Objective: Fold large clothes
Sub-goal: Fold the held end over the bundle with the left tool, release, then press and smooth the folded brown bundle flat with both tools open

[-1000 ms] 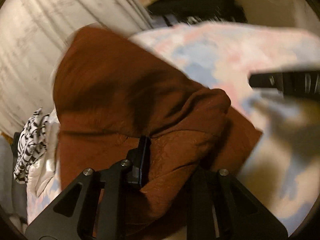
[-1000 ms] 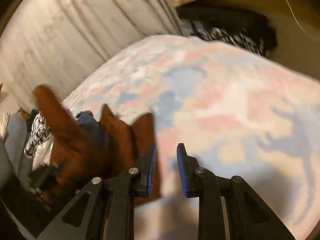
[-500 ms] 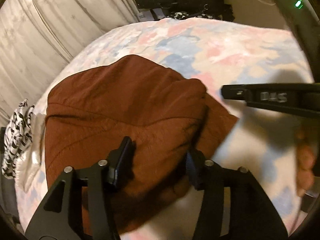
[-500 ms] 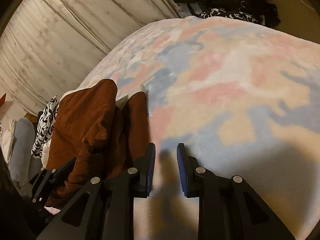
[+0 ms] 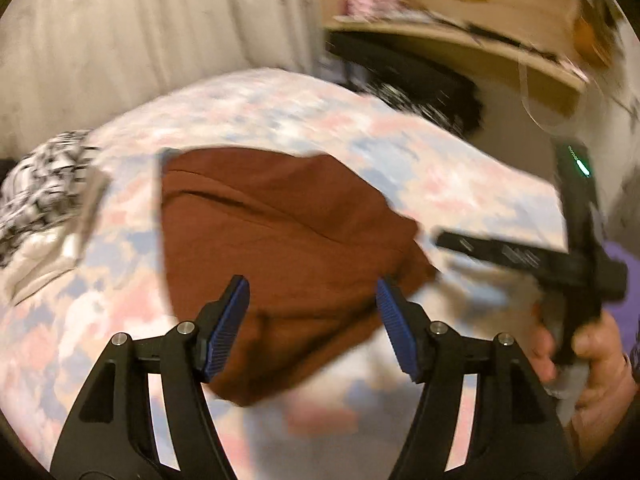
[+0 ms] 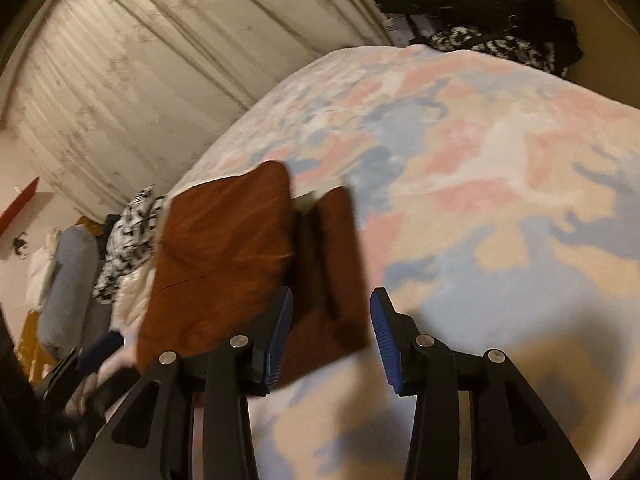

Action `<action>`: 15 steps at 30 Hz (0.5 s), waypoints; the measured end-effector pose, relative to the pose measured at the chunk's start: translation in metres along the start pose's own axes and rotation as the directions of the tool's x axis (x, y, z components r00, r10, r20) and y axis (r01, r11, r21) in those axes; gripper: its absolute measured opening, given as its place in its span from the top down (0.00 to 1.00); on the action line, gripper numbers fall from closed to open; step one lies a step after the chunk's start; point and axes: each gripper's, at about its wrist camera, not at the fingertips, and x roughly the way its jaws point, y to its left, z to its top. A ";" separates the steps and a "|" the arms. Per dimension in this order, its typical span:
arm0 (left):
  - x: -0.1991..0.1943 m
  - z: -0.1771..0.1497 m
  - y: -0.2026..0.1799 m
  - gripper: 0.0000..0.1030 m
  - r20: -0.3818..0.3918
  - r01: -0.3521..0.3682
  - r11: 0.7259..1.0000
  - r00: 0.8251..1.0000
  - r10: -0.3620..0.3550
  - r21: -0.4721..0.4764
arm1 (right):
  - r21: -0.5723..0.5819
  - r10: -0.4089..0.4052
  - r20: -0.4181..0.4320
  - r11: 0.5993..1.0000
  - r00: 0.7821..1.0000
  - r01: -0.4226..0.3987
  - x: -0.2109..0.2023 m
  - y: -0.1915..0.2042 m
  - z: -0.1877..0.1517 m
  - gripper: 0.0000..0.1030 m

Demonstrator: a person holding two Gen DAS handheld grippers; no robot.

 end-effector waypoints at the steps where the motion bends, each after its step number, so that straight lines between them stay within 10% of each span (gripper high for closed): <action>1: -0.004 0.001 0.011 0.42 0.022 -0.035 0.999 0.999 0.036 -0.018 | 0.000 0.022 -0.010 1.000 1.000 -0.022 -0.003 0.005 -0.002 0.60; 7: 0.014 -0.003 0.072 0.67 -0.031 -0.092 0.983 0.996 0.089 -0.158 | 0.039 0.155 -0.158 0.988 0.975 -0.151 0.015 0.026 -0.015 0.60; 15: 0.054 -0.023 0.128 0.70 -0.078 -0.005 0.946 0.997 -0.021 -0.324 | 0.171 0.226 -0.194 0.966 0.955 -0.194 0.058 0.026 -0.001 0.52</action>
